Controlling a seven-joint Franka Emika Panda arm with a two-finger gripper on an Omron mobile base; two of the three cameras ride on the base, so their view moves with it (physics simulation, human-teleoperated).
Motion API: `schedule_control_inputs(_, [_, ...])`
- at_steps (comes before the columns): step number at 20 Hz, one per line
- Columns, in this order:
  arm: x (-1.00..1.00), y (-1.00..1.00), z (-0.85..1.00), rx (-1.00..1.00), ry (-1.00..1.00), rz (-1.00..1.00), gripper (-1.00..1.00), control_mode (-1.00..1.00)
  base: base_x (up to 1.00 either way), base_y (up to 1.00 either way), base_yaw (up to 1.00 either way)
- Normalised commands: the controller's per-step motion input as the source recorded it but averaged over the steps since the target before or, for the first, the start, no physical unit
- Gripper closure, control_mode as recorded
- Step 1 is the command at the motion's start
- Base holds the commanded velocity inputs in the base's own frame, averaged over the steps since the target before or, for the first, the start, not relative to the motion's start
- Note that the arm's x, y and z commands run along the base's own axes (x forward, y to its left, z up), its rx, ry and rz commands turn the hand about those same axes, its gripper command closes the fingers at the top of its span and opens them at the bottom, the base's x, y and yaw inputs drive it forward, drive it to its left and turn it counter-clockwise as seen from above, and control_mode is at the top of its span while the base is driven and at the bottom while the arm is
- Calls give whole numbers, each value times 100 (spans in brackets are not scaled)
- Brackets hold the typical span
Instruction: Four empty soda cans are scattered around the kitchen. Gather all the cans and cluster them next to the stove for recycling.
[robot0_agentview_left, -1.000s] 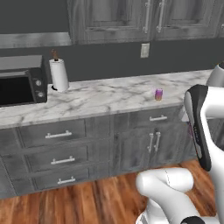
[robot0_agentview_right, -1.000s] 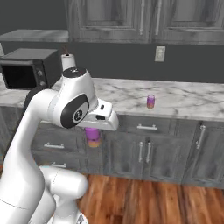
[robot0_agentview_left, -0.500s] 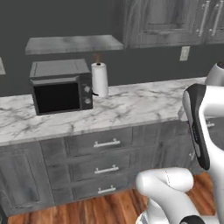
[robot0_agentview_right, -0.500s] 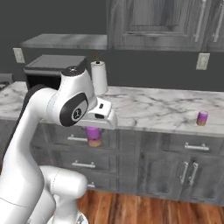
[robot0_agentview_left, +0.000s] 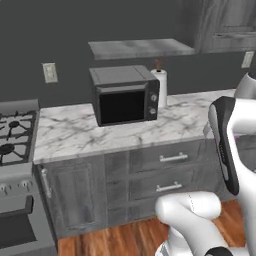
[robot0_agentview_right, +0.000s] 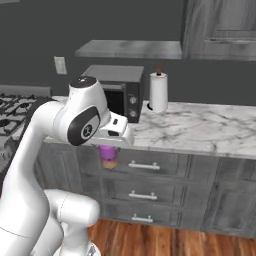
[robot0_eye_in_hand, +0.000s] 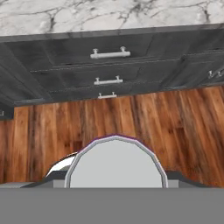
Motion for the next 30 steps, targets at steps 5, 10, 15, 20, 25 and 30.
schedule_control_inputs(5, [0,0,0,0,0,0,100,100,18,100,0])
schedule_control_inputs(10, [0,0,0,0,0,0,100,100,47,100,0])
schedule_control_inputs(15, [0,0,0,0,0,0,100,100,63,100,0])
schedule_control_inputs(20, [0,0,0,0,0,0,100,100,59,100,1])
schedule_control_inputs(25, [0,0,0,0,0,0,100,100,44,88,1])
schedule_control_inputs(30, [0,0,0,0,0,0,100,100,44,43,0])
